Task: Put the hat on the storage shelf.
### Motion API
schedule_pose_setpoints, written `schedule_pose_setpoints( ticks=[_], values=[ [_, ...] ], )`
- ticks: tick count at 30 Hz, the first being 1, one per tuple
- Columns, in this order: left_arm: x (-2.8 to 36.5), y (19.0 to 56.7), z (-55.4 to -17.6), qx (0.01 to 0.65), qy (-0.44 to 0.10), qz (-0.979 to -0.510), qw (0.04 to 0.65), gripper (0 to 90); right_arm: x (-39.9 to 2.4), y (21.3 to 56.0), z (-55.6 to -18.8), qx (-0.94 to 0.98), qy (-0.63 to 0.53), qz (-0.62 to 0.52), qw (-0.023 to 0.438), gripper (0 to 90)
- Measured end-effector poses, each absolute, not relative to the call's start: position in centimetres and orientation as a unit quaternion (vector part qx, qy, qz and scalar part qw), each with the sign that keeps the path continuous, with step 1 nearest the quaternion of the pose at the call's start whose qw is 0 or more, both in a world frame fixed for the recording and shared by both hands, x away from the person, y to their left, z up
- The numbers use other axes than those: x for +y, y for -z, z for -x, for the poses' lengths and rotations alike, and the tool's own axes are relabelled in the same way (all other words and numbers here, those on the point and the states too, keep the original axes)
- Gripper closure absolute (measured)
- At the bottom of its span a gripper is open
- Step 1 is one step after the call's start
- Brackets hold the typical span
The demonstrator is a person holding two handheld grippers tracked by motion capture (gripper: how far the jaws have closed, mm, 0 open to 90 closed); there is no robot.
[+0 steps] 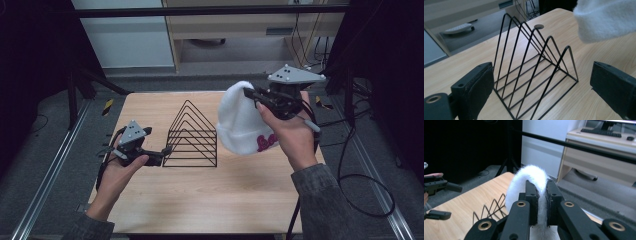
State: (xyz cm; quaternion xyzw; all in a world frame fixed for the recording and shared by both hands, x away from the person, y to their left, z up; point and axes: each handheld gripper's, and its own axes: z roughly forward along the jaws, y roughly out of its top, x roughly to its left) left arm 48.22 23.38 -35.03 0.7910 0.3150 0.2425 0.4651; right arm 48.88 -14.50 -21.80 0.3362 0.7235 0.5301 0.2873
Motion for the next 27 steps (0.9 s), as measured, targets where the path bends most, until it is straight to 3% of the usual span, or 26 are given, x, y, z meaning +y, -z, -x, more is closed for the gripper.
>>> schedule_pose_setpoints(
  ticks=[17,27],
  values=[
    [22.5,33.8,-50.2,0.295,-0.235,-0.787,0.488,9.6,-10.9,18.7,-52.0,0.688,-0.563,-0.329,0.318,83.4],
    [22.6,33.4,-50.9,0.314,-0.235,-0.785,0.479,9.7,-8.9,17.7,-53.1,0.691,-0.569,-0.323,0.309,83.4]
  ],
)
